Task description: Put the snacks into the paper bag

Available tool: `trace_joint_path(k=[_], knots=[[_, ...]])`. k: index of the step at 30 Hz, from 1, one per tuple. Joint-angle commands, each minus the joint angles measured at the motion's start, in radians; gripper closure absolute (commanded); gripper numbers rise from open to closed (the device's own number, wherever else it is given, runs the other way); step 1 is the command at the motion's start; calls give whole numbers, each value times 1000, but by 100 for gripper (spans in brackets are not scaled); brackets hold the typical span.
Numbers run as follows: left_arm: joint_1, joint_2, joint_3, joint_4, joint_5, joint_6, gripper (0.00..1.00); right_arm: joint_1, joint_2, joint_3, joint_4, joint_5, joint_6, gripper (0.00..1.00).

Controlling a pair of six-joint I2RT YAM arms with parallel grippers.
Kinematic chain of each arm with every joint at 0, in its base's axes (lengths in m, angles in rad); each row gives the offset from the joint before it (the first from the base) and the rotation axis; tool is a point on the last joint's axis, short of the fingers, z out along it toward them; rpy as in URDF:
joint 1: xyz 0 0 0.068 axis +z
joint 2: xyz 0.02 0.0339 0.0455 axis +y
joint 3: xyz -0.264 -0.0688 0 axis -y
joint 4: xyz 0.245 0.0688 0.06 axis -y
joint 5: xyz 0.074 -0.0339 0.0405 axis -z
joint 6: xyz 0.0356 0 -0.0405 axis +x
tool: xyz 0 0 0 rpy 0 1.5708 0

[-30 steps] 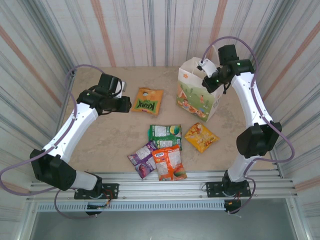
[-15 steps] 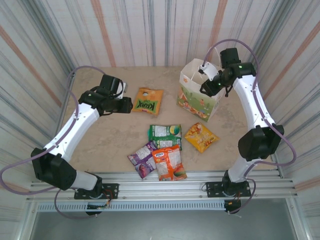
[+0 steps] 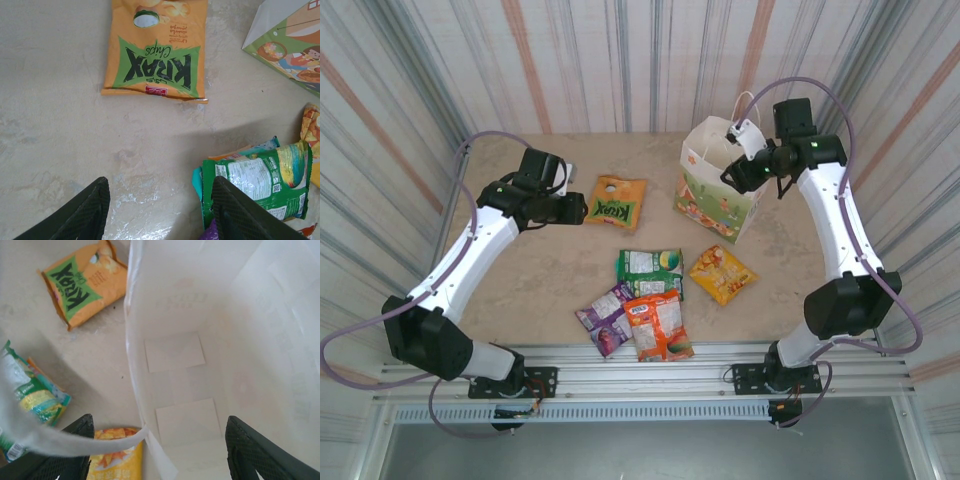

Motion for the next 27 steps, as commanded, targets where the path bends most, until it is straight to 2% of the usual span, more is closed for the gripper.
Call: trace_joint_path(k=[1, 11, 15, 20, 27], knots=[[-8, 3, 7, 12, 24, -16, 42, -11, -16, -22, 21, -18, 47, 28], [-11, -20, 6, 31, 54, -19, 42, -24, -68, -22, 92, -39, 125, 23], [-15, -31, -5, 56, 90, -24, 43, -48, -122, -18, 114, -79, 201, 21], [-28, -31, -27, 92, 119, -39, 44, -94, -216, -38, 105, -62, 404, 23], [-65, 16, -19, 119, 133, -46, 44, -128, -382, -182, 22, -97, 690, 28]])
